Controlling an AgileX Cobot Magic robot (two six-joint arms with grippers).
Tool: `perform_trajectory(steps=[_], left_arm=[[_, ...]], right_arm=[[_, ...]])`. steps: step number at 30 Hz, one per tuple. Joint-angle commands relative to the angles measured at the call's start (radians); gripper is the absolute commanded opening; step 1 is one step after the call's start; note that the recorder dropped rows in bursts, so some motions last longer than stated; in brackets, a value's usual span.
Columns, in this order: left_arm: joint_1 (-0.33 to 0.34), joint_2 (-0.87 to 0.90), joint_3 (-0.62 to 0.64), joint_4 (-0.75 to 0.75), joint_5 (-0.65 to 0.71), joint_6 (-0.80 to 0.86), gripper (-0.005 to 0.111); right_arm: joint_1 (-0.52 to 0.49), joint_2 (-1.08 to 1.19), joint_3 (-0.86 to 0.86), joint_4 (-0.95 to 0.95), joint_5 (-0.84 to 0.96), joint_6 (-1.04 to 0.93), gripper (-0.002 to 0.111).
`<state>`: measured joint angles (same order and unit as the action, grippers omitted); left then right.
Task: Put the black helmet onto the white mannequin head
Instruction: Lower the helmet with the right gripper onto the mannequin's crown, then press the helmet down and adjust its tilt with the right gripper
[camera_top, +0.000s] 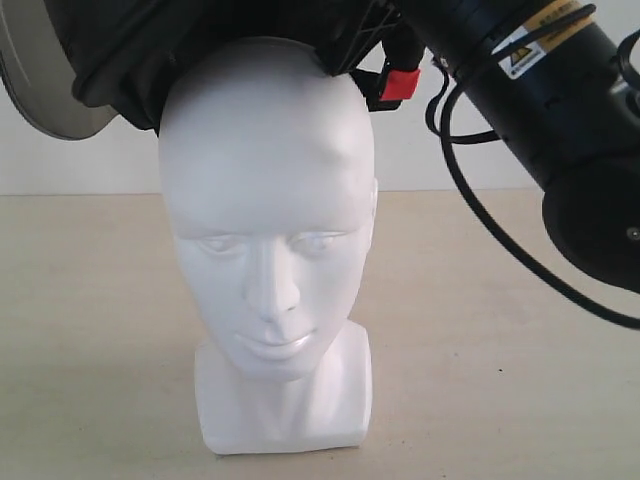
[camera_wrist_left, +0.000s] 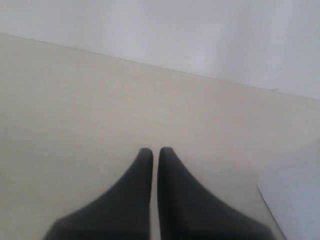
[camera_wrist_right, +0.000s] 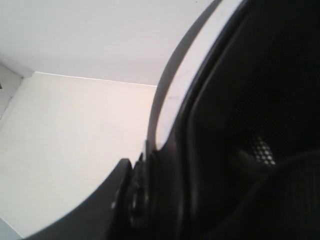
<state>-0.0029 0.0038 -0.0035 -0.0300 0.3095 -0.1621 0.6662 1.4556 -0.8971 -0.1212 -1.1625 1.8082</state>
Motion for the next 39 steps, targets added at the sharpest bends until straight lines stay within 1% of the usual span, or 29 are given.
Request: perform_trajectory(steps=[1, 21, 39], left_arm=[[0.002, -0.004, 0.004, -0.006, -0.003, 0.006, 0.004], [0.002, -0.004, 0.004, -0.006, -0.003, 0.006, 0.004], [0.002, -0.004, 0.004, -0.006, -0.003, 0.006, 0.004]], right_arm=[[0.002, -0.029, 0.004, 0.004, -0.059, 0.018, 0.000], [0.002, -0.029, 0.098, 0.024, -0.059, 0.032, 0.000], [0.002, -0.029, 0.100, -0.021, -0.059, 0.039, 0.000]])
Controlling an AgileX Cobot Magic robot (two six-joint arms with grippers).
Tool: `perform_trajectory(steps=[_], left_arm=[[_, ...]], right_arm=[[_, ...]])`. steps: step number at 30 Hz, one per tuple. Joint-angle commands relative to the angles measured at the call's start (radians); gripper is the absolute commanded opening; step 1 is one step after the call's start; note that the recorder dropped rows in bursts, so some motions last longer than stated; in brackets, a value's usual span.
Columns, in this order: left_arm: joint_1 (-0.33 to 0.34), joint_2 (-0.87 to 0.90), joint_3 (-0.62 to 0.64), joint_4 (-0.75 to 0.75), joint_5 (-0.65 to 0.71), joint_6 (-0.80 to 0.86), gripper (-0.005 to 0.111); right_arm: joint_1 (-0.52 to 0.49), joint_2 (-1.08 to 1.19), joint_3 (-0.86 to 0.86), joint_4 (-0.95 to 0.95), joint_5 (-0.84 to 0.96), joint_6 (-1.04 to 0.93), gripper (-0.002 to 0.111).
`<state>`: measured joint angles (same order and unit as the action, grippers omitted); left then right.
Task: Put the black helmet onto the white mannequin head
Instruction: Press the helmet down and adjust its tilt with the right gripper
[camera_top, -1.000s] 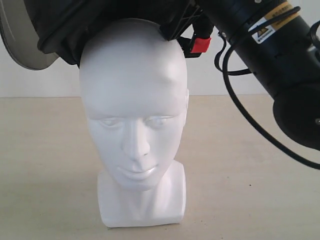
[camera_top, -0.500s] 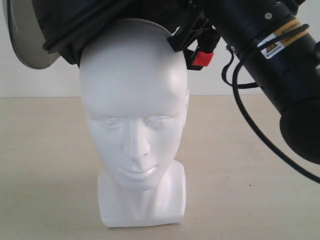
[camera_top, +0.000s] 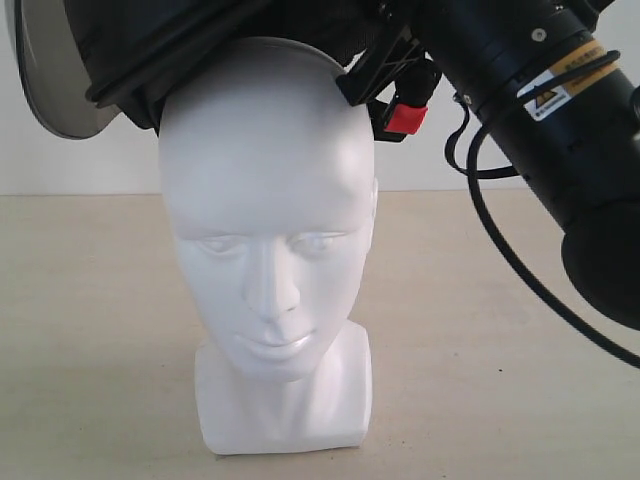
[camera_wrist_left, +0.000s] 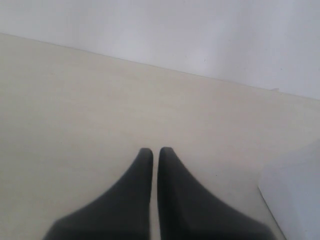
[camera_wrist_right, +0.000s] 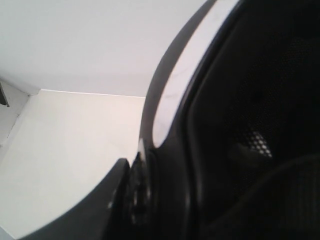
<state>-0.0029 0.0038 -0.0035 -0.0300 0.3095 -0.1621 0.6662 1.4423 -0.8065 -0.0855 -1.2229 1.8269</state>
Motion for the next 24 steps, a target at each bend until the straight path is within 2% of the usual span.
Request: perform_trajectory(steps=[1, 14, 24], left_arm=[[0.002, -0.004, 0.004, -0.006, -0.003, 0.006, 0.004], [0.002, -0.004, 0.004, -0.006, -0.003, 0.006, 0.004], [0.002, -0.004, 0.004, -0.006, -0.003, 0.006, 0.004]], right_arm=[[0.002, -0.016, 0.010, -0.057, 0.002, 0.020, 0.000], [0.002, -0.016, 0.010, -0.068, 0.041, 0.013, 0.000], [0.002, -0.049, 0.042, -0.057, 0.160, -0.031, 0.000]])
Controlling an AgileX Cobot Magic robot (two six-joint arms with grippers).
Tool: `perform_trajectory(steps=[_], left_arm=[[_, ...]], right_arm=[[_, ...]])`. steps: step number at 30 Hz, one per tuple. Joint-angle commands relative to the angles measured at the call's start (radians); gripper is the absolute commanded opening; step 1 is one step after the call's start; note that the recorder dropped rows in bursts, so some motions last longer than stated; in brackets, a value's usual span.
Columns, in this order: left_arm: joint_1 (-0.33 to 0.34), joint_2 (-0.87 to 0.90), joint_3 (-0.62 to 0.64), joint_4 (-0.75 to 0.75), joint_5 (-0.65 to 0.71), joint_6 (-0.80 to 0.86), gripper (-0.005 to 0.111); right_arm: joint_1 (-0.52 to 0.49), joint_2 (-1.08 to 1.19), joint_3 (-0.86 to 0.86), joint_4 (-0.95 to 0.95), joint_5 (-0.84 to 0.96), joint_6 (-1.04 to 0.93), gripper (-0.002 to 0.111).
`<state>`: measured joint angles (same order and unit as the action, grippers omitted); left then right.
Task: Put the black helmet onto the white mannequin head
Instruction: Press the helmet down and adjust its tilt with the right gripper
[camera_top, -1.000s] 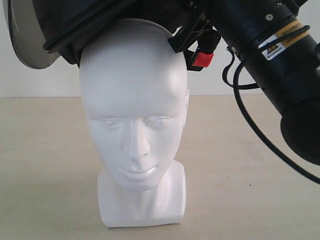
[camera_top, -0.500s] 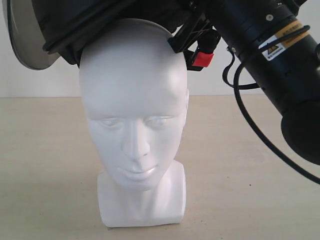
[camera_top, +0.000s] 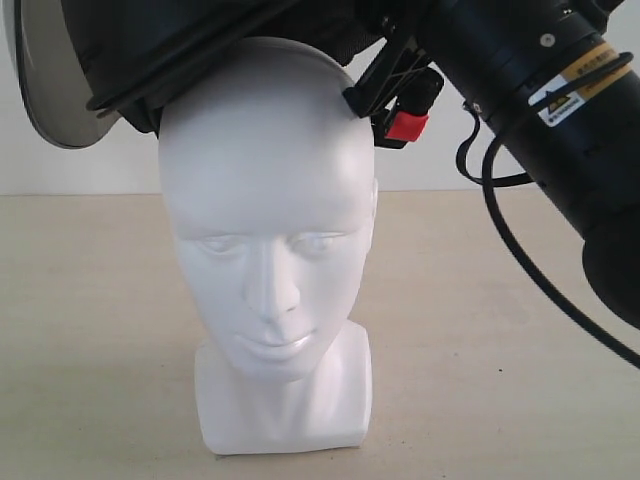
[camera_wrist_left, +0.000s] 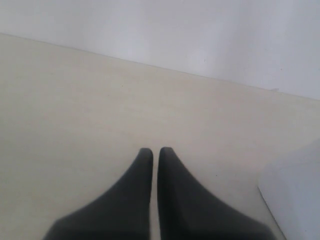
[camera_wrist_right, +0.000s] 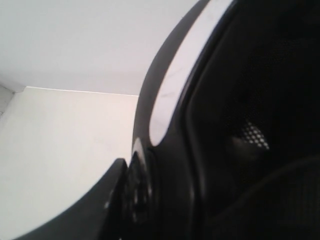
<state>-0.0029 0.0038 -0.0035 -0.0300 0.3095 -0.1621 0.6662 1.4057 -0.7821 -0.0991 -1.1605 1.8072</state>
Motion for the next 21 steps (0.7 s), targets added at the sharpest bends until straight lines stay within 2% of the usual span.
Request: perform_trajectory(steps=[1, 21], left_arm=[[0.002, -0.004, 0.004, -0.006, -0.003, 0.006, 0.004], [0.002, -0.004, 0.004, -0.006, -0.003, 0.006, 0.004]], right_arm=[[0.002, -0.012, 0.017, -0.045, 0.115, -0.016, 0.000], [0.002, -0.012, 0.017, -0.011, 0.260, -0.113, 0.000]])
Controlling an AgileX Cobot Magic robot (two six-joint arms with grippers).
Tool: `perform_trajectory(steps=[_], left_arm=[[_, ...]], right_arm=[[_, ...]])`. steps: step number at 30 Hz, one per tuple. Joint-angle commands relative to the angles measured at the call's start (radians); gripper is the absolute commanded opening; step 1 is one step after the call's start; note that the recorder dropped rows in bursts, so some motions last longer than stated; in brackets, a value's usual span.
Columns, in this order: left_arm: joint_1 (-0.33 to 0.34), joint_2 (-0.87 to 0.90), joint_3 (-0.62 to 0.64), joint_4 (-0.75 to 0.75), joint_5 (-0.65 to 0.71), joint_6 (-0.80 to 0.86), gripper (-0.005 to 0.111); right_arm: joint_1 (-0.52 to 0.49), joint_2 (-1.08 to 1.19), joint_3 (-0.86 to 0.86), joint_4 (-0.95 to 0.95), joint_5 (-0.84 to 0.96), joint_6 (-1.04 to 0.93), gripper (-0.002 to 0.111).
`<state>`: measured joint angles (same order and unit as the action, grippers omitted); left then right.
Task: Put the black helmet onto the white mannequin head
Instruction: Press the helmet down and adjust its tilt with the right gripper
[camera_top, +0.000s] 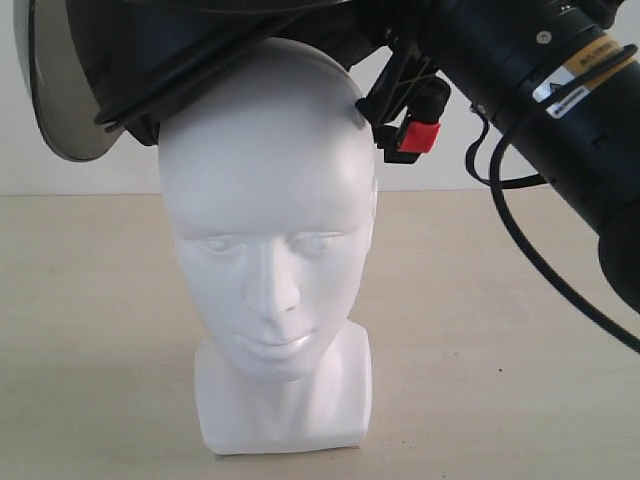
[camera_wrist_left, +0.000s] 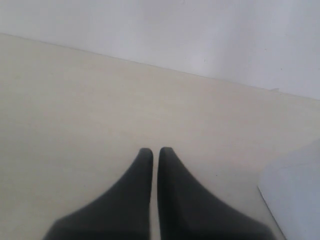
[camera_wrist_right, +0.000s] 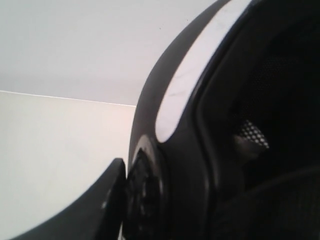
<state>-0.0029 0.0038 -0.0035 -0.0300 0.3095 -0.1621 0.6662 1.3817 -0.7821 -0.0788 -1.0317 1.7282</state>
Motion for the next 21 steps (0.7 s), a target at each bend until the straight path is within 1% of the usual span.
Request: perform_trajectory(steps=[1, 21], left_arm=[[0.002, -0.004, 0.004, -0.006, -0.003, 0.006, 0.004], [0.002, -0.004, 0.004, -0.006, -0.003, 0.006, 0.004]], right_arm=[[0.002, 0.012, 0.017, -0.031, 0.131, -0.039, 0.000], [0.002, 0.012, 0.017, -0.040, 0.196, -0.044, 0.000]])
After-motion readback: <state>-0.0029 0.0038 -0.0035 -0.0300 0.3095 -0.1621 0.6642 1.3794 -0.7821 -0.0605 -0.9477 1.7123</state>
